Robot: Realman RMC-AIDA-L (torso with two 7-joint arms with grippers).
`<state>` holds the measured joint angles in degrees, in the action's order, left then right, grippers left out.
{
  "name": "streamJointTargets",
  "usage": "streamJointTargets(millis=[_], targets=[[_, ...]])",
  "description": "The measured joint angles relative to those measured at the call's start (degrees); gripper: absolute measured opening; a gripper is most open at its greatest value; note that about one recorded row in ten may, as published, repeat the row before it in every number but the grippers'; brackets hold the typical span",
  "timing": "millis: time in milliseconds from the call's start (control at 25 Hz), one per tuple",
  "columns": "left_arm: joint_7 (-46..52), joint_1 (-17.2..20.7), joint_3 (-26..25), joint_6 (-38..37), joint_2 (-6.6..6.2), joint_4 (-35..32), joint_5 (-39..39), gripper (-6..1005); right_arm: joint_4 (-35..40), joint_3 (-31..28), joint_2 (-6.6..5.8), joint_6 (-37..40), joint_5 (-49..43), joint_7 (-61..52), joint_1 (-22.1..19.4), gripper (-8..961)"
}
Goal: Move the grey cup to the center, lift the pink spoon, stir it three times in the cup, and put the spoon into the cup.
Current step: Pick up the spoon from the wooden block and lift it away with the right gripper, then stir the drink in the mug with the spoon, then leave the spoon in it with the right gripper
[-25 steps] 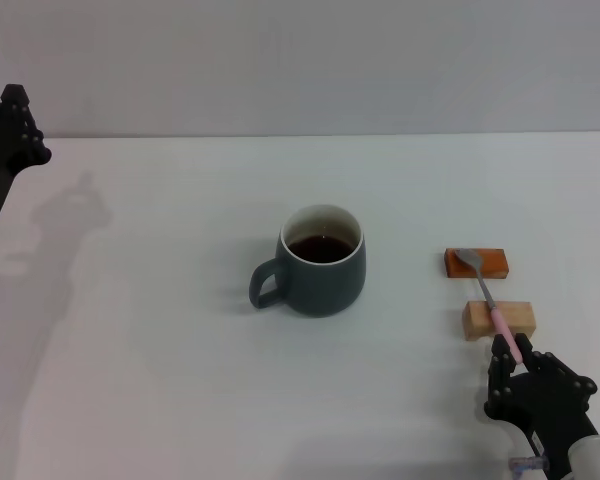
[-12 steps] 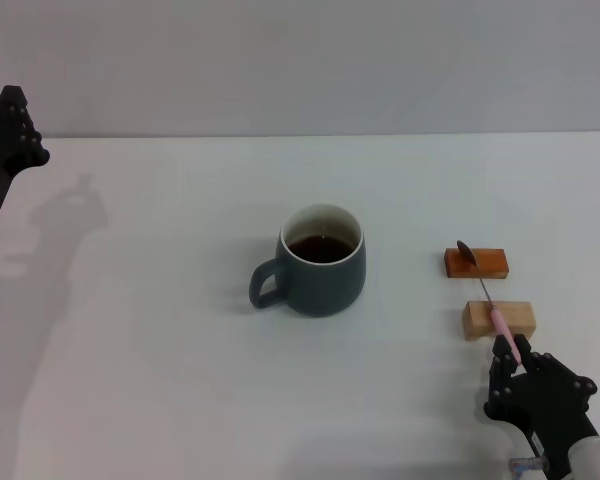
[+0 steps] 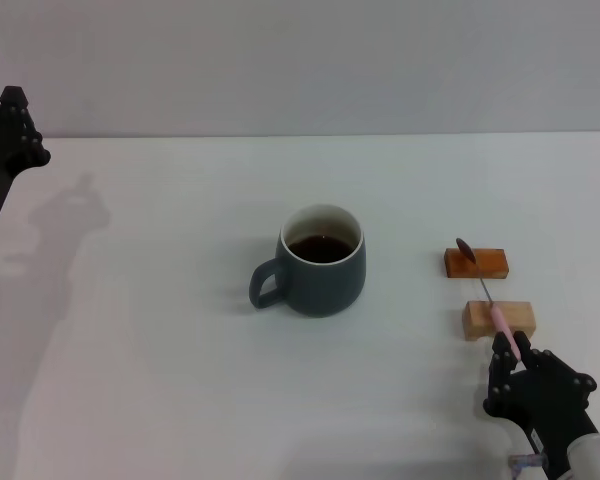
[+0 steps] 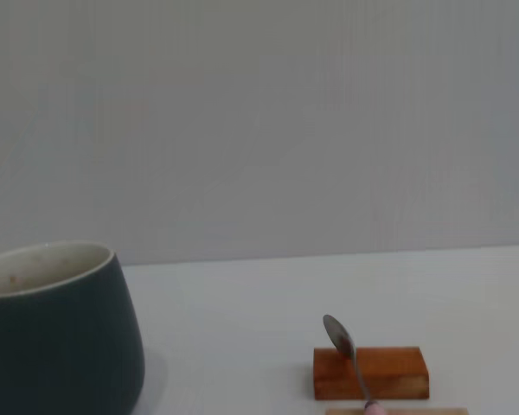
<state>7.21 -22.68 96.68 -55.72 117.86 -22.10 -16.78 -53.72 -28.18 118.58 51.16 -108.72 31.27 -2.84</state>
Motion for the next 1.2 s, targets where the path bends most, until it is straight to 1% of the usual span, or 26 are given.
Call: streamJointTargets(millis=[320, 400, 440, 480, 520, 560, 640, 680, 720, 760, 800, 840, 880, 920, 960, 1000, 1080, 1120, 1160, 1200], targets=[[0.0, -0.2, 0.0, 0.0, 0.00, 0.1, 0.0, -2, -2.0, -0.5, -0.21, 0.3, 0.0, 4.0, -0.2, 122], [0.0, -0.3, 0.0, 0.0, 0.00, 0.1, 0.0, -2, -4.0, -1.0, -0.91, 0.1, 0.1, 5.8, -0.2, 122], [0.0, -0.3, -0.1, 0.0, 0.00, 0.1, 0.0, -2, -4.0, -1.0, -0.91, 0.1, 0.1, 5.8, -0.2, 122], [0.0, -0.4, -0.1, 0.0, 0.00, 0.2, 0.0, -2, -6.1, -1.5, -1.64, -0.4, 0.1, 7.7, -0.5, 122], [0.0, -0.4, -0.1, 0.0, 0.00, 0.2, 0.0, -2, -6.1, -1.5, -1.64, -0.4, 0.1, 7.7, -0.5, 122], [0.0, -0.4, -0.1, 0.0, 0.00, 0.2, 0.0, -2, -9.1, -2.5, -2.60, -0.9, 0.1, 10.7, -1.1, 122], [0.0, -0.4, -0.1, 0.1, 0.00, 0.2, 0.0, -2, -13.1, -4.5, -3.61, -3.2, 0.1, 13.9, -2.0, 122], [0.0, -0.5, -0.1, 0.1, 0.00, 0.2, 0.0, -2, -14.9, -5.7, -4.00, -4.9, 0.1, 15.1, -2.4, 122], [0.0, -0.5, -0.1, 0.1, 0.00, 0.2, 0.0, -2, -14.9, -5.7, -4.00, -4.9, 0.1, 15.1, -2.4, 122], [0.0, -0.5, -0.1, 0.1, 0.00, 0.2, 0.0, -2, -18.8, -8.5, -4.87, -9.8, 0.1, 17.3, -3.1, 122], [0.0, -0.5, -0.1, 0.1, 0.00, 0.2, 0.0, -2, -20.6, -9.8, -5.16, -12.2, 0.1, 18.2, -3.3, 122], [0.0, -0.5, -0.1, 0.1, 0.00, 0.2, 0.0, -2, -20.6, -9.8, -5.16, -12.2, 0.1, 18.2, -3.3, 122], [0.0, -0.6, -0.3, 0.1, 0.00, 0.1, 0.0, -2, -23.3, -12.1, -5.47, -16.6, 0.1, 20.2, -3.6, 122], [0.0, -0.6, -0.3, 0.1, 0.00, 0.1, 0.0, -2, -23.3, -12.1, -5.47, -16.6, 0.1, 20.2, -3.6, 122], [0.0, -0.6, -0.3, 0.1, 0.01, 0.1, 0.0, -2, -24.6, -13.5, -5.48, -19.3, 0.1, 21.4, -3.7, 122], [0.0, -0.6, -0.4, 0.1, 0.04, 0.1, 0.0, -2, -26.7, -16.3, -5.25, -24.3, 0.0, 23.0, -3.8, 122], [0.0, -0.7, -0.5, 0.1, 0.07, 0.1, -0.1, -2, -28.6, -18.9, -4.96, -29.8, -0.6, 23.8, -3.7, 122], [0.0, -0.7, -0.5, 0.1, 0.07, 0.1, -0.1, -2, -28.6, -18.9, -4.96, -29.8, -0.6, 23.8, -3.7, 122], [0.0, -0.7, -0.5, 0.1, 0.08, 0.0, -0.2, -2, -30.3, -21.5, -4.72, -35.0, -1.9, 23.8, -3.4, 122], [0.0, -0.7, -0.5, 0.1, 0.08, 0.0, -0.2, -2, -31.1, -22.7, -4.57, -37.1, -2.7, 23.8, -3.3, 121]])
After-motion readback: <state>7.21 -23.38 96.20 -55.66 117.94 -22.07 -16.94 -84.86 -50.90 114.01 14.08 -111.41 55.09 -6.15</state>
